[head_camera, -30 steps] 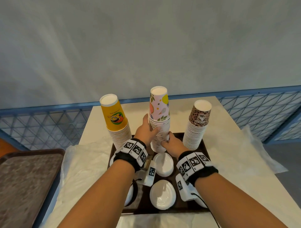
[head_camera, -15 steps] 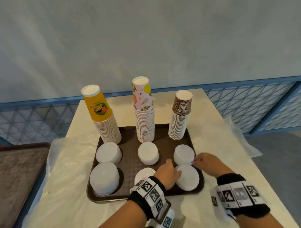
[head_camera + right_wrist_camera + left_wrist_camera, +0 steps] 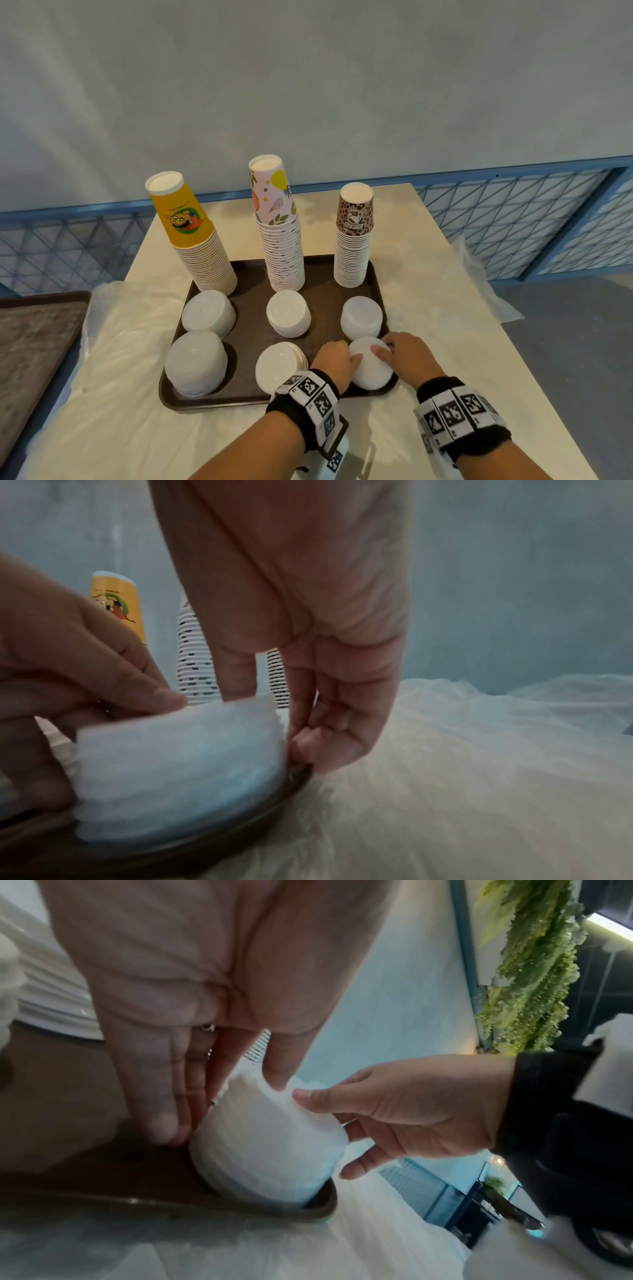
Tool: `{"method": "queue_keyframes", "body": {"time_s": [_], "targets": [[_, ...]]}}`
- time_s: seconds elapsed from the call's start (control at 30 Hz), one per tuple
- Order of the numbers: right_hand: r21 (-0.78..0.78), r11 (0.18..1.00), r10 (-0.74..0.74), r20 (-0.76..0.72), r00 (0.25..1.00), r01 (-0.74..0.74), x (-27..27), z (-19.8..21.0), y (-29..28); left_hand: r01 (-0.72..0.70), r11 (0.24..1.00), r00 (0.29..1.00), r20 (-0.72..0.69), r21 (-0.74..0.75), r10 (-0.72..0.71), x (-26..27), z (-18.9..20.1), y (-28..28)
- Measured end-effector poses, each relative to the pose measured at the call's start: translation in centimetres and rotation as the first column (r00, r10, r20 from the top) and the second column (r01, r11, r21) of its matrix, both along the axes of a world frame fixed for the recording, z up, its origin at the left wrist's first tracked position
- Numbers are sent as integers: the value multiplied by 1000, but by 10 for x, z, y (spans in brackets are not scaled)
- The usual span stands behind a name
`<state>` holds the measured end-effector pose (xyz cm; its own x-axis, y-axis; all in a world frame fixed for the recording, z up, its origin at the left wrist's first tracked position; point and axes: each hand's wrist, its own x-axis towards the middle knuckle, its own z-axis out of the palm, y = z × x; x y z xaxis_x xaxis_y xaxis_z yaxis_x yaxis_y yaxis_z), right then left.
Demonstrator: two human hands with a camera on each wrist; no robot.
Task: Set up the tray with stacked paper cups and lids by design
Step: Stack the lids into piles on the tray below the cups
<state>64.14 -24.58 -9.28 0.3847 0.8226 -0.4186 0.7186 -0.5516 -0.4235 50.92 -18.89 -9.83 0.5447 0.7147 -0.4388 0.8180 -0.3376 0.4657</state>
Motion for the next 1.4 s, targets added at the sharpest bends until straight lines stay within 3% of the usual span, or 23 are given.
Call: {"method": "queue_keyframes", "body": {"time_s": [0.23, 0.4, 0.73, 0.8, 0.9, 1.0, 1.07, 1.17, 1.27, 1.4], "targets": [[61, 998, -3, -90, 996, 9, 7, 2, 20, -281, 943, 949, 95, -181, 301, 19, 14, 23], [66, 998, 16, -73, 997, -12, 14, 3, 35, -225, 965, 961, 135, -138, 243, 35, 11, 38], [58, 998, 47, -117, 992, -40, 20, 5, 48, -298, 949, 939, 146, -105, 311, 45, 5, 46], [86, 996, 31, -124, 992, -20, 25, 8, 47, -339, 940, 929, 148, -28, 339, 45, 13, 42], [294, 951, -80, -66, 995, 96, 46, 16, 49, -179, 956, 969, 213, 231, 130, 48, 29, 31], [426, 895, -167, 46, 985, 132, 72, 12, 53, 182, 920, 976, 52, 348, -213, 62, 32, 17], [303, 951, -110, 145, 983, 62, 84, 3, 54, 355, 872, 934, -89, 337, -345, 72, 27, 9], [28, 1000, 6, 166, 986, -11, 94, -15, 51, 509, 818, 856, -259, 269, -448, 79, 20, 0], [10, 999, 46, 223, 974, -50, 99, -29, 48, 590, 772, 794, -344, 237, -501, 82, 17, -2], [29, 998, 43, 274, 961, -53, 101, -26, 47, 603, 766, 782, -349, 220, -516, 86, 23, 0]]}}
